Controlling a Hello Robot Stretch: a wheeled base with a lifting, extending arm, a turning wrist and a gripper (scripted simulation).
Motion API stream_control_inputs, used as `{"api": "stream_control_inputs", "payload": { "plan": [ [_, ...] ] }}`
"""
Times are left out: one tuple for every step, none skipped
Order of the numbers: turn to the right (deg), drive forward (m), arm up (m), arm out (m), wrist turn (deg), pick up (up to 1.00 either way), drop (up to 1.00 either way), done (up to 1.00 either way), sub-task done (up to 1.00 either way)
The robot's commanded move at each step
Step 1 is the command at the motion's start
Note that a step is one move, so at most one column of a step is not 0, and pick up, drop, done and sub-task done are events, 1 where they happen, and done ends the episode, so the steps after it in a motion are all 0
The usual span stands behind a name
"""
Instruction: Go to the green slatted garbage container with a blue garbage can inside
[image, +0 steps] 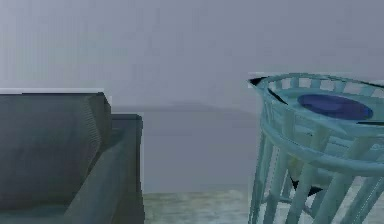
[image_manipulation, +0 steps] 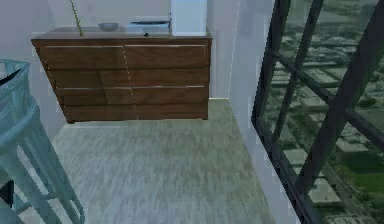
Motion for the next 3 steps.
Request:
{"api": "stream_control_inputs", "payload": {
  "plan": [
    [0.0,0.05,0.0,0.0,0.0,0.0,0.0,0.0,0.0],
    [36.0,0.0,0.0,0.0,0.0,0.0,0.0,0.0,0.0],
    [0.0,0.0,0.0,0.0,0.0,0.0,0.0,1.0,0.0]
  ]
}}
